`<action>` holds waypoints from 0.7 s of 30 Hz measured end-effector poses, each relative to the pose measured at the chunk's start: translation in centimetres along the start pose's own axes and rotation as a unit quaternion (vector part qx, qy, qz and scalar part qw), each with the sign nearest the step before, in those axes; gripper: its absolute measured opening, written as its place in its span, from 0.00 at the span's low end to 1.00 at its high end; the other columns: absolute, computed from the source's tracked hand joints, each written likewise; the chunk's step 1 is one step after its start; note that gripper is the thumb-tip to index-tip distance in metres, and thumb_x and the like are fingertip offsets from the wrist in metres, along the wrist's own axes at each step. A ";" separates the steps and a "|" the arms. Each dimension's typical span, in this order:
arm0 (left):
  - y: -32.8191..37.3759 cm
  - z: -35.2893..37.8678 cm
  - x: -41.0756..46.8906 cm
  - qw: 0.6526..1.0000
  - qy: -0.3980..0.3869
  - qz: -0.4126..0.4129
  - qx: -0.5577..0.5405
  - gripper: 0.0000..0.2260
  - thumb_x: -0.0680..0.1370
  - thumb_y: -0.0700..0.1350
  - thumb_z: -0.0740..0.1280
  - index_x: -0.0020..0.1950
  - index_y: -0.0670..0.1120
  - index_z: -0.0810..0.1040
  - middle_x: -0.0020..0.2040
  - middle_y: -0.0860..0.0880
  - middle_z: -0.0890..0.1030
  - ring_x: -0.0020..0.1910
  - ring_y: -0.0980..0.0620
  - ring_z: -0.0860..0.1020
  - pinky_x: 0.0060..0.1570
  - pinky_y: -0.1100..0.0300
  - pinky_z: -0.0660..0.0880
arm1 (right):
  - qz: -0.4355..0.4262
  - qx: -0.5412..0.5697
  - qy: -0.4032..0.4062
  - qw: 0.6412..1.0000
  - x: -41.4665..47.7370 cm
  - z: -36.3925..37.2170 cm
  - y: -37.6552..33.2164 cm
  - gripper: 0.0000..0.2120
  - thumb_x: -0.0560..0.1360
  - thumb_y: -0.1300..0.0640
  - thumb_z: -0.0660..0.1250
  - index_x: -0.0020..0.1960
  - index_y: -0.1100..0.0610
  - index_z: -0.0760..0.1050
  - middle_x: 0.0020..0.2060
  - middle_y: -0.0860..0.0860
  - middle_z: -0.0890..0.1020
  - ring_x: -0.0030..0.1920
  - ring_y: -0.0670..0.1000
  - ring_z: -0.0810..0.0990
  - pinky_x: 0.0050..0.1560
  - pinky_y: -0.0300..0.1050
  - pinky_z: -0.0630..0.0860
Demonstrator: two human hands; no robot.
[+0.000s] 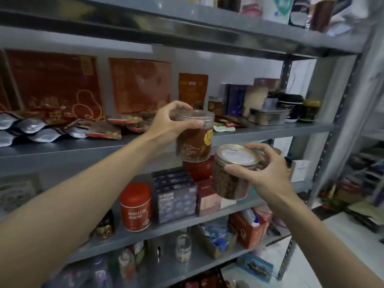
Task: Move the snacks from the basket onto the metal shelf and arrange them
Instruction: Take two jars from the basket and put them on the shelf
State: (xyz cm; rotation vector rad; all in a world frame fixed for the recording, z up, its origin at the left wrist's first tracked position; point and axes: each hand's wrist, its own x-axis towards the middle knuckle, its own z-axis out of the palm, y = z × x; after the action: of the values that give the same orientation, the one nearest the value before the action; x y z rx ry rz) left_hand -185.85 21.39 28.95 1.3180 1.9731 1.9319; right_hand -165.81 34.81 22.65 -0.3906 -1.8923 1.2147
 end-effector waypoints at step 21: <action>-7.0 16.4 31.3 0.999 0.000 -0.040 0.034 0.21 0.66 0.51 0.79 0.56 0.52 0.77 0.54 0.52 0.76 0.52 0.51 0.76 0.47 0.51 0.80 | -0.014 -0.021 0.037 0.999 29.4 -8.0 11.2 0.42 0.49 0.39 0.82 0.59 0.50 0.75 0.50 0.44 0.83 0.50 0.42 0.82 0.51 0.42 0.80</action>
State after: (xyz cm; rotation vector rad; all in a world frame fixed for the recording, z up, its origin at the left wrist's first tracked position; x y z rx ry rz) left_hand -199.23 54.24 35.05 1.2352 2.0756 1.8442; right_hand -179.23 63.75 28.54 -0.4234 -1.8556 1.1290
